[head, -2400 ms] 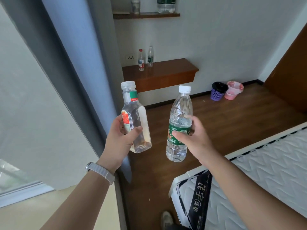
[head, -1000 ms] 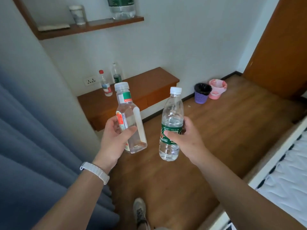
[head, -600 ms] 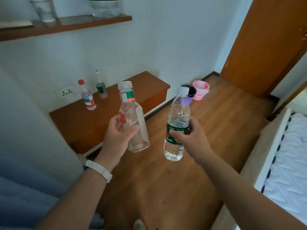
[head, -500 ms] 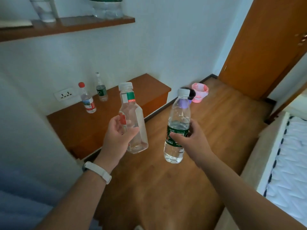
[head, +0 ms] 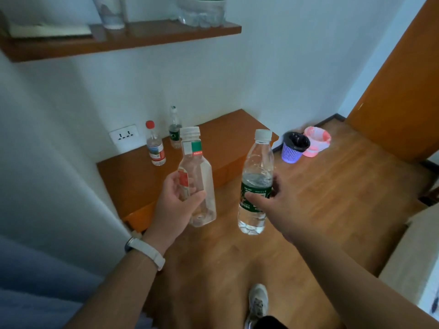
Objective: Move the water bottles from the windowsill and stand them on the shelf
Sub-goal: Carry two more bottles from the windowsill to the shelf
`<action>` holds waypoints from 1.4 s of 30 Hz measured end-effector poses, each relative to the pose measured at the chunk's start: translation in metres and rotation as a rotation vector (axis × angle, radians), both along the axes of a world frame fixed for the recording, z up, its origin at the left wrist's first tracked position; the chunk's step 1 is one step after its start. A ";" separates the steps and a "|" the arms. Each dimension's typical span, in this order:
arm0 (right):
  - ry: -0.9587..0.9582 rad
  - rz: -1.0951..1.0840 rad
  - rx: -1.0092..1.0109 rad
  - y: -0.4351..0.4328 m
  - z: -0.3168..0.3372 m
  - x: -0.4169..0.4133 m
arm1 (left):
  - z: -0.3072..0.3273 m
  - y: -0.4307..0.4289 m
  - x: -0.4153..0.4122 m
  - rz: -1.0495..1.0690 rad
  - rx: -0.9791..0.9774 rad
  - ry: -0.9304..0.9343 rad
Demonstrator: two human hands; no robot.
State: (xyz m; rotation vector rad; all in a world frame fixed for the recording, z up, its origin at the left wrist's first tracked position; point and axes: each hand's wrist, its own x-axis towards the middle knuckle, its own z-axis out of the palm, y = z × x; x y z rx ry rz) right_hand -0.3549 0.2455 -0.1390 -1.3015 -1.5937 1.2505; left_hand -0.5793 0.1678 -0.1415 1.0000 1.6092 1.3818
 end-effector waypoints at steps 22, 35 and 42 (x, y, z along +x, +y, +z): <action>0.067 0.136 -0.010 0.301 0.017 0.022 | 0.026 0.262 0.038 0.156 -0.100 0.155; 0.003 0.137 -0.107 0.387 -0.013 0.001 | -0.008 0.339 0.012 0.226 -0.197 0.133; -0.104 0.170 -0.160 0.439 -0.026 -0.039 | -0.039 0.391 -0.039 0.207 -0.256 0.102</action>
